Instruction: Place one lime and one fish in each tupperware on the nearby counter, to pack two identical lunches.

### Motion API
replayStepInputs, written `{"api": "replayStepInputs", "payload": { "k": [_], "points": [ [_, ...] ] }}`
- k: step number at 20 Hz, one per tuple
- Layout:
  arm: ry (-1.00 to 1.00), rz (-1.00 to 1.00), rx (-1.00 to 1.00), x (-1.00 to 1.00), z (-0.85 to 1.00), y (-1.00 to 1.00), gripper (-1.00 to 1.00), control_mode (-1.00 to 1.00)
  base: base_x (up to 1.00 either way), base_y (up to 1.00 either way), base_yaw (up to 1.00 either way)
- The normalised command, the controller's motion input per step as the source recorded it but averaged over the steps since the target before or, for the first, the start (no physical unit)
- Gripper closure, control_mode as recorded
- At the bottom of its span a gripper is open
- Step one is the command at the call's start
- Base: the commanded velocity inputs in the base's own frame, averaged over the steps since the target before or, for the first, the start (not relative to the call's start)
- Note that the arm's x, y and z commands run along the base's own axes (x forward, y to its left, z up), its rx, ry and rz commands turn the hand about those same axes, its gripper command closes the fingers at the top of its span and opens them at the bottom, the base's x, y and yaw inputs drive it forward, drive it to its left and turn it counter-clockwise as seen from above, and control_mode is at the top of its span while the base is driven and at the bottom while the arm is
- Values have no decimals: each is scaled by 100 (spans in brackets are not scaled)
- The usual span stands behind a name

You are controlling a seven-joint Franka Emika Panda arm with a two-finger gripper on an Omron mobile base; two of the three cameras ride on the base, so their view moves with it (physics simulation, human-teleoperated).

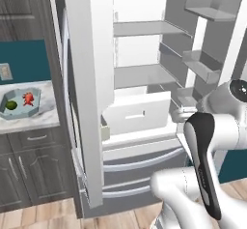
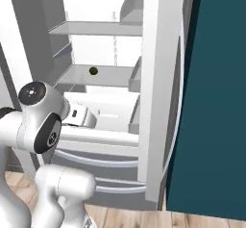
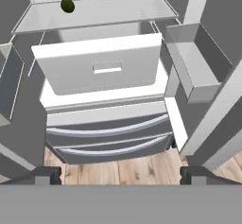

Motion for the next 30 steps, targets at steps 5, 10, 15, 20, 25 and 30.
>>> {"api": "replayStepInputs", "payload": {
  "k": [5,10,15,20,25,30],
  "points": [
    [0,0,0,0,0,0,-100,100,69,-10,5],
    [0,0,0,0,0,0,-100,100,66,-6,8],
    [0,0,0,0,0,0,-100,100,53,-17,10],
    [0,0,0,0,0,0,-100,100,37,-12,12],
    [0,0,0,0,0,0,-100,100,35,0,15],
    [0,0,0,0,0,0,-100,100,41,-3,21]
  ]
}}
